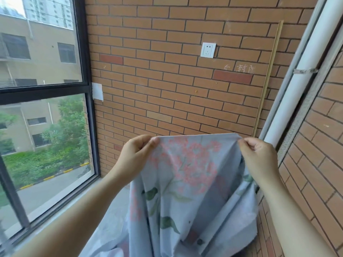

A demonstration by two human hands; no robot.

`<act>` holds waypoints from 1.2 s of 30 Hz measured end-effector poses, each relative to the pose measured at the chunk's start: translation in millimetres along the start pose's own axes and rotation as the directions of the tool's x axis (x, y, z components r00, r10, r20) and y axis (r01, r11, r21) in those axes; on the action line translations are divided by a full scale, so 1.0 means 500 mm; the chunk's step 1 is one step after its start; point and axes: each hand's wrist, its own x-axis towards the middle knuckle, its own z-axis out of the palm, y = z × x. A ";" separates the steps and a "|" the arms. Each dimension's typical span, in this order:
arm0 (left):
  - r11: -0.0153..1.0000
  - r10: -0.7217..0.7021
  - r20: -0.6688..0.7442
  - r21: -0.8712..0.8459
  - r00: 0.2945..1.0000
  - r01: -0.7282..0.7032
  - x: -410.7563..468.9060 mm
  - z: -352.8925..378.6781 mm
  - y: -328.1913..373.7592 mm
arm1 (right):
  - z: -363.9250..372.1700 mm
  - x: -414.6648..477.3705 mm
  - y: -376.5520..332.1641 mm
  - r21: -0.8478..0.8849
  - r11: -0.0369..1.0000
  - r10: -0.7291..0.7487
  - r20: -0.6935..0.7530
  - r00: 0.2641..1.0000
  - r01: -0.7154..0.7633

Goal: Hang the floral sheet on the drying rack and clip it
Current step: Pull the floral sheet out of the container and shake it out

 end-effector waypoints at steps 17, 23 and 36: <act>0.984 0.177 0.255 -0.036 0.951 -0.174 -0.014 0.031 0.073 | 0.092 -0.125 -0.091 0.331 0.934 -0.133 0.665 0.735 -0.131; 0.992 0.123 0.248 -0.050 0.961 -0.114 -0.014 0.028 0.055 | 0.099 -0.125 -0.093 0.366 0.931 -0.191 0.513 0.837 -0.011; 0.962 -0.253 0.038 0.113 0.967 0.247 -0.007 0.027 -0.077 | 0.031 0.005 -0.100 0.272 0.936 -0.263 0.125 0.957 0.222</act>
